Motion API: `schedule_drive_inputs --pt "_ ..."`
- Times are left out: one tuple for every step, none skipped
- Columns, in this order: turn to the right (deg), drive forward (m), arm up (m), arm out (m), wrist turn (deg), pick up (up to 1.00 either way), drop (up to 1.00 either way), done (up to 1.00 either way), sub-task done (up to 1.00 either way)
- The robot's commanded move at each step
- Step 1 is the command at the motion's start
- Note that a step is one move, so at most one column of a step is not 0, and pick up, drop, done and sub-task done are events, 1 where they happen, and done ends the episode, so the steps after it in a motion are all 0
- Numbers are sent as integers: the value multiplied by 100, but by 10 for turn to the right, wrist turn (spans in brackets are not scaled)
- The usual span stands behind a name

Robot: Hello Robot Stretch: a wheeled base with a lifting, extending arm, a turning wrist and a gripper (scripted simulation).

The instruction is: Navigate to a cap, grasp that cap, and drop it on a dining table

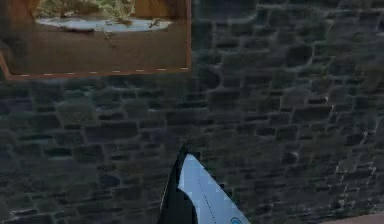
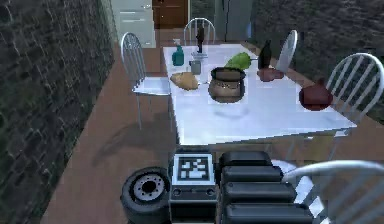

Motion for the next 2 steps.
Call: schedule_drive_inputs --pt "450 0 0 0 0 0 0 0 0" --pt "180 0 0 0 0 0 0 0 0"
